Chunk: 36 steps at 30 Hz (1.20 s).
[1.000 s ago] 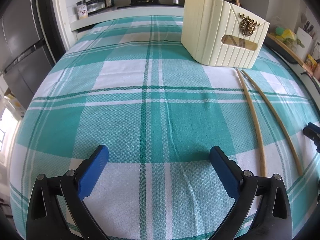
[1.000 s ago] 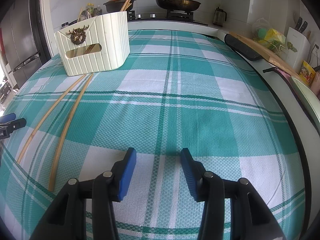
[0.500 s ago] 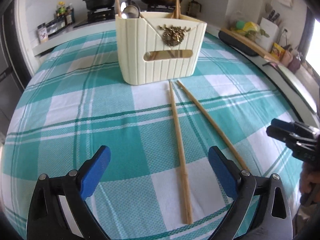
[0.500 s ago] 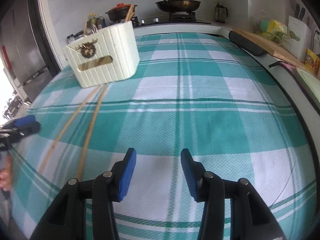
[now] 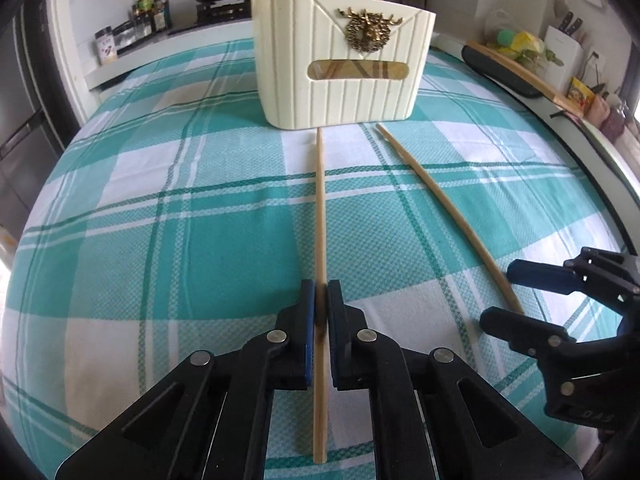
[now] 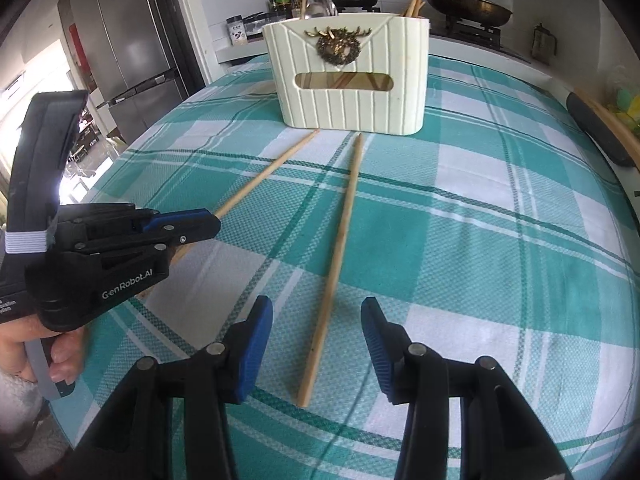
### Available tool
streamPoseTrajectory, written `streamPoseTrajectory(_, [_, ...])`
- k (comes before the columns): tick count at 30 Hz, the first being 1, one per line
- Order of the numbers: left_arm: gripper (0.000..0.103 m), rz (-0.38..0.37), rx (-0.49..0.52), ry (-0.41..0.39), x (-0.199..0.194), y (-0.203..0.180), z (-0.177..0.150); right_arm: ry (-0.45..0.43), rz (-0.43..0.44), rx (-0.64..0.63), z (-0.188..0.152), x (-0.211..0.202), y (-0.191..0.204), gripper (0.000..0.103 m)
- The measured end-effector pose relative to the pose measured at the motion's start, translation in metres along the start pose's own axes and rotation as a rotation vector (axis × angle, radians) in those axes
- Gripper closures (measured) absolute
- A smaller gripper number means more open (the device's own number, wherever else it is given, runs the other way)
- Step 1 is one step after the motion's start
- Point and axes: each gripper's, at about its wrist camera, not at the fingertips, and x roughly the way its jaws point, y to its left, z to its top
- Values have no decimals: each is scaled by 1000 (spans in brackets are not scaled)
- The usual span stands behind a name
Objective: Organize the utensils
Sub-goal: 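Grasp a chopstick with the right tool while the left tool grasps the last chopstick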
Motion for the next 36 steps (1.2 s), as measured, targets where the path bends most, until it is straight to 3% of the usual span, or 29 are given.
streamPoseTrajectory(1, [98,9,-17,-1,-2,3,-3,-22,-38,-23,0,1,5,60])
streamPoseTrajectory(3, [98,26,-41,-4,-7,9,-9,-35,-97,-25,-1,2,7,88])
streamPoseTrajectory(4, [98,33,-52,-4,-9,11,-12,-35,-106,-1,-2,1,3,95])
streamPoseTrajectory(9, [98,34,-72,-8,-25,25,-26,-30,-168,69,-18,-16,-22,97])
streamPoseTrajectory(15, [96,23,-26,-22,-53,41,-48,11,-271,143,-64,-55,-59,97])
streamPoseTrajectory(16, [90,12,-19,-25,-56,43,-51,18,-283,154,-70,-61,-65,96])
streamPoseTrajectory(18, [64,-14,-11,-25,-61,46,-55,24,-297,173,-80,-70,-74,91])
streamPoseTrajectory(19, [45,-25,-12,-19,-62,48,-55,24,-291,183,-83,-74,-77,85])
streamPoseTrajectory(20, [39,-42,-14,-15,-62,50,-54,17,-279,195,-85,-78,-80,67])
streamPoseTrajectory(21, [39,-62,-16,-13,-62,51,-53,3,-265,205,-85,-81,-83,53])
streamPoseTrajectory(22, [39,-81,-19,-4,-61,52,-51,-5,-252,210,-84,-83,-84,52])
streamPoseTrajectory(28, [39,-128,8,50,-50,55,-30,55,-152,205,-62,-69,-85,52])
streamPoseTrajectory(31, [38,-151,35,90,-37,53,-14,113,-147,147,-50,-58,-84,52])
streamPoseTrajectory(36, [38,-125,80,153,-5,49,13,185,-132,89,-32,-41,-94,52])
